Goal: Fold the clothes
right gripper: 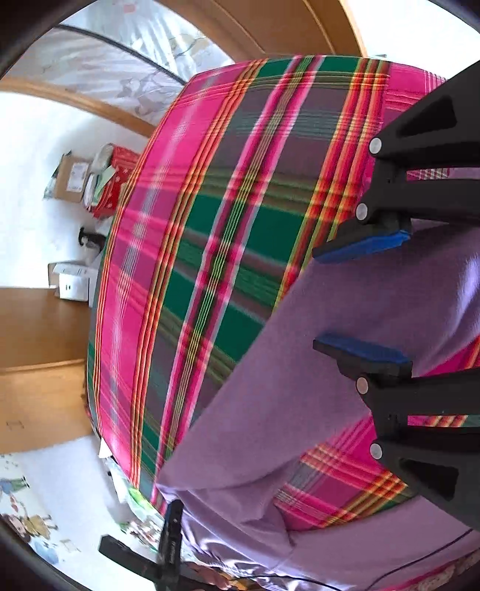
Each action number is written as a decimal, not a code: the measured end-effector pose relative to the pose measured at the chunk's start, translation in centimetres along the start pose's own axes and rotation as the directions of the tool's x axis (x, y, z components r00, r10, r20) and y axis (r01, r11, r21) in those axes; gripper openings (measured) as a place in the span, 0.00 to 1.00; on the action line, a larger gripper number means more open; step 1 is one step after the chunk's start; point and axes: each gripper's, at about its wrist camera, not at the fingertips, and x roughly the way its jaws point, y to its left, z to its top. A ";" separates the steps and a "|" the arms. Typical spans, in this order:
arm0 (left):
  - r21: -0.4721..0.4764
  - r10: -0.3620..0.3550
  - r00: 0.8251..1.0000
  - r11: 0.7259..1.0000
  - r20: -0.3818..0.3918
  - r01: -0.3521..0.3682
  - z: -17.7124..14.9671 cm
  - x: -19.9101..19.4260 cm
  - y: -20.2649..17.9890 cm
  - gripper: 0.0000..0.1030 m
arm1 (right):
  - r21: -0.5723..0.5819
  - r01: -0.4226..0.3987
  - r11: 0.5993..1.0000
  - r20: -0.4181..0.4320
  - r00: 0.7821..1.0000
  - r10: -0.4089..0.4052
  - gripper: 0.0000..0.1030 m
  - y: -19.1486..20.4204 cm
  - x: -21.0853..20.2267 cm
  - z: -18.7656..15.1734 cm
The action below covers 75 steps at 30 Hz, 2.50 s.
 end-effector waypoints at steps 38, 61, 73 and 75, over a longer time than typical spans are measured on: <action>0.111 0.099 0.994 0.988 0.054 -0.104 0.7 0.0 -4.1 0.14 | 0.010 0.010 1.000 0.103 0.995 -0.011 0.05 -1.2 -1.9 2.4; 0.100 0.113 0.990 0.988 0.081 -0.121 1.4 0.3 -3.8 0.09 | -0.043 0.225 0.973 0.130 0.967 -0.218 0.05 -2.6 3.2 10.2; 0.096 0.123 0.989 0.987 0.085 -0.131 1.3 0.4 -3.8 0.09 | -0.091 0.292 0.952 0.092 0.954 -0.284 0.07 -2.8 6.4 11.5; 0.088 0.121 0.990 0.988 0.076 -0.128 1.3 0.3 -3.9 0.10 | -0.069 0.286 0.956 0.094 0.956 -0.279 0.10 -2.9 6.1 11.3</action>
